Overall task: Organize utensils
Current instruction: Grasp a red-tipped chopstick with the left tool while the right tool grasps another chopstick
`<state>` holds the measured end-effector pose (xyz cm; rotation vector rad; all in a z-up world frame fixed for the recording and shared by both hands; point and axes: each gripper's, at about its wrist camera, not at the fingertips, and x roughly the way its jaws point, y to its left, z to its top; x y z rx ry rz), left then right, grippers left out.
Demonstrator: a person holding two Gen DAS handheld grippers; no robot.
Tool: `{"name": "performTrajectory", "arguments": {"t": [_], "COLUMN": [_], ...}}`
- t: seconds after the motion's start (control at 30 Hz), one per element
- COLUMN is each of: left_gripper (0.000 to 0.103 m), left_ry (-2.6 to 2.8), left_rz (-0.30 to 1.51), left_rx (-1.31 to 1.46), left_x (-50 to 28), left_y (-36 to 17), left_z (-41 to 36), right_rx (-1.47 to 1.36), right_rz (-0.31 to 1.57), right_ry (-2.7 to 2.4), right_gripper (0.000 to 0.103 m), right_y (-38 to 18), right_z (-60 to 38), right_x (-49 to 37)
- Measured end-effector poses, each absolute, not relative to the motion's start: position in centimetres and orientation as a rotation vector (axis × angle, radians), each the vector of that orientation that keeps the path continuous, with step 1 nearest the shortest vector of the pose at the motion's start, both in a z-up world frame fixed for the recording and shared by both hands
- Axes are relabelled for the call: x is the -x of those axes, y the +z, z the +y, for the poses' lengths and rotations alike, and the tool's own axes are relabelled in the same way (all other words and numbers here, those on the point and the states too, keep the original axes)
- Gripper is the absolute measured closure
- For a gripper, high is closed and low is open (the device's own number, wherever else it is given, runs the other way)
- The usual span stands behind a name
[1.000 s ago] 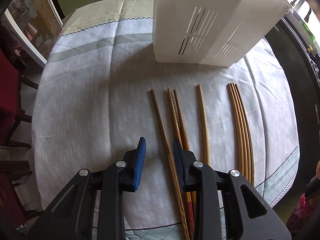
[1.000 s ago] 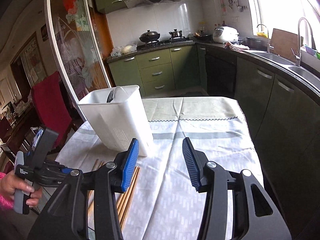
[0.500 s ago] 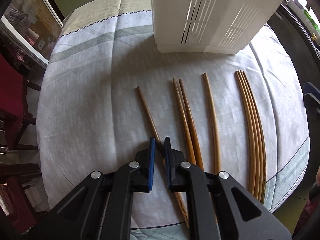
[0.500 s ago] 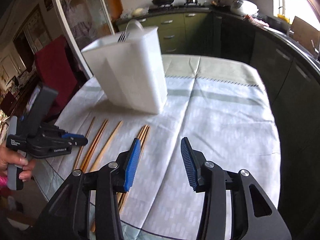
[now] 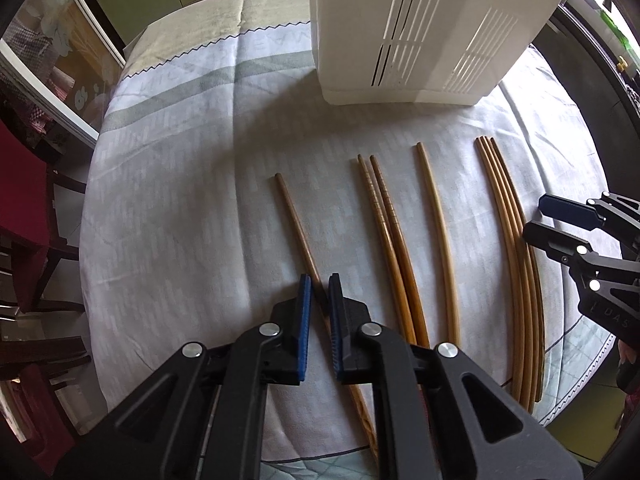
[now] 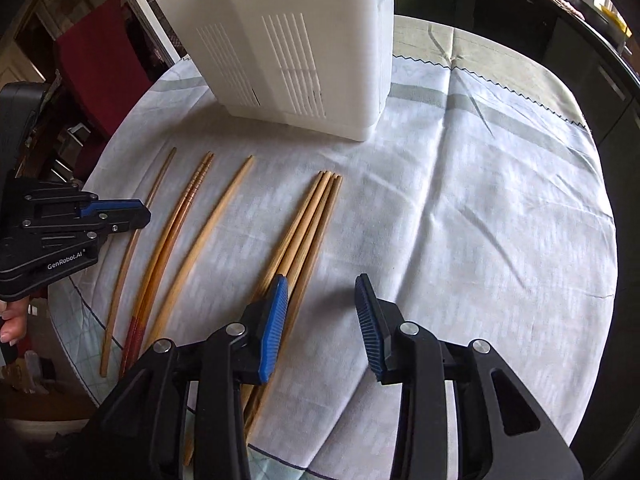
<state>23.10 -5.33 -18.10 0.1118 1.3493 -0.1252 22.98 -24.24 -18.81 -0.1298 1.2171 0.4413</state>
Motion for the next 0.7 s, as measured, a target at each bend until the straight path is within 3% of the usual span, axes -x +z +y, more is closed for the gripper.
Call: {"name": "performTrajectory", "arguments": {"t": [0.07,0.23,0.57,0.7], "left_gripper": [0.093,0.093,0.094,0.096], "left_ry": [-0.129,-0.130,-0.132,-0.137], "left_rz": [1.347,1.344,1.340,1.338], "left_rx": [-0.114,-0.117,-0.119,-0.091], "left_x": [-22.9,-22.8,-22.9,-22.9], "left_y": [-18.0,-18.0,-18.0,-17.9], "left_z": [-5.4,-5.4,-5.7,-5.1], "right_rx": [0.167,0.185,0.265,0.214], "right_rz": [1.219,1.235,1.241,1.221], "right_ry": [0.422,0.423,0.413,0.429], "right_gripper": [0.073,0.074,0.096,0.097], "right_y": [-18.7,-19.0,-19.6,-19.1], "right_z": [-24.2,-23.7,-20.4,-21.2], "right_x": [-22.9,-22.9,-23.8,-23.5]}}
